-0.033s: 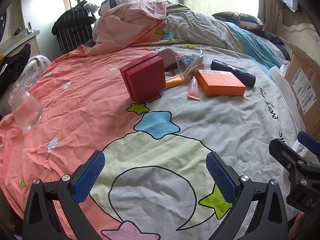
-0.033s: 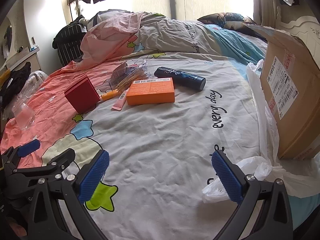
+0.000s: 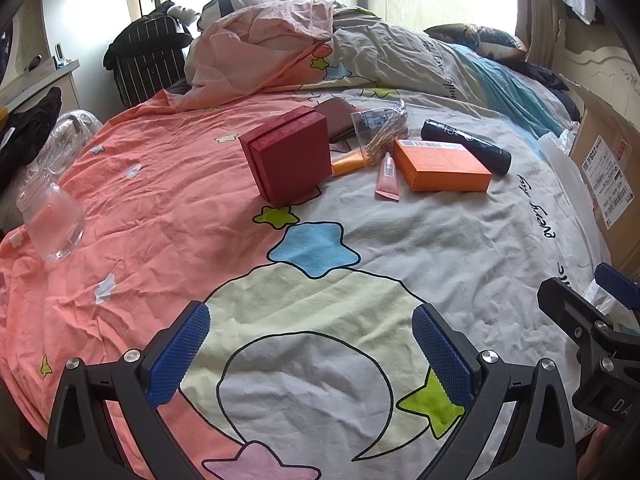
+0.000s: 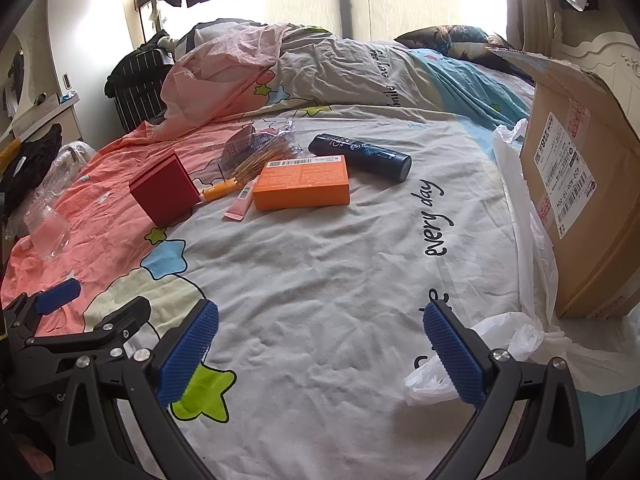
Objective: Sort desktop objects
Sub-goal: 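Move the left tool toward the red gift box on the duvet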
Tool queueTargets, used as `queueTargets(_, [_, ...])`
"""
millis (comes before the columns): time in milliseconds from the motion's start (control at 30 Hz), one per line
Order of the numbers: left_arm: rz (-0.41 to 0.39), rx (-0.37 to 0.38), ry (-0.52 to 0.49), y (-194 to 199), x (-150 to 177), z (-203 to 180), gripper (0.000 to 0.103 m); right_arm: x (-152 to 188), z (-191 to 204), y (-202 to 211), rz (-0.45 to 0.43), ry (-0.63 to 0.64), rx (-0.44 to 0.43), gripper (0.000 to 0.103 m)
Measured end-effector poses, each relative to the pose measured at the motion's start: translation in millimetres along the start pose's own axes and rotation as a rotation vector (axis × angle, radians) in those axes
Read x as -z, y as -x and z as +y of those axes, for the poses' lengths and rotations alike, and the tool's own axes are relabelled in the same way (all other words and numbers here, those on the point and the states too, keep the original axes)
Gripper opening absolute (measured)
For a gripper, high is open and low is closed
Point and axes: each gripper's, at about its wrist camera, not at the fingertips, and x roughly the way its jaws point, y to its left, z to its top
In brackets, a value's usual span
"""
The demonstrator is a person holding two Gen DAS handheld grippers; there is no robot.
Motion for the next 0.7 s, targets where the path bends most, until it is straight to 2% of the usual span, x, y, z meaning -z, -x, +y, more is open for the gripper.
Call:
queueTargets(267, [0.012,0.005,0.010,-3.7,1.3,2.0,0.103,0.2,-2.4,-4.4,0.026,-0.011,-0.021,0.103])
queueTargets(500, [0.032,-0.019,-0.023,-7.2,2.8,2.0,0.103,9.1,6.7,-15.7,0.109,0.023,-0.089,0.103])
queueTargets(700, [0.011,-0.027,-0.020,-4.2,1.7,8.4,0.103,10.6,12.3,-27.2,0.164,0.040,-0.121,0.103])
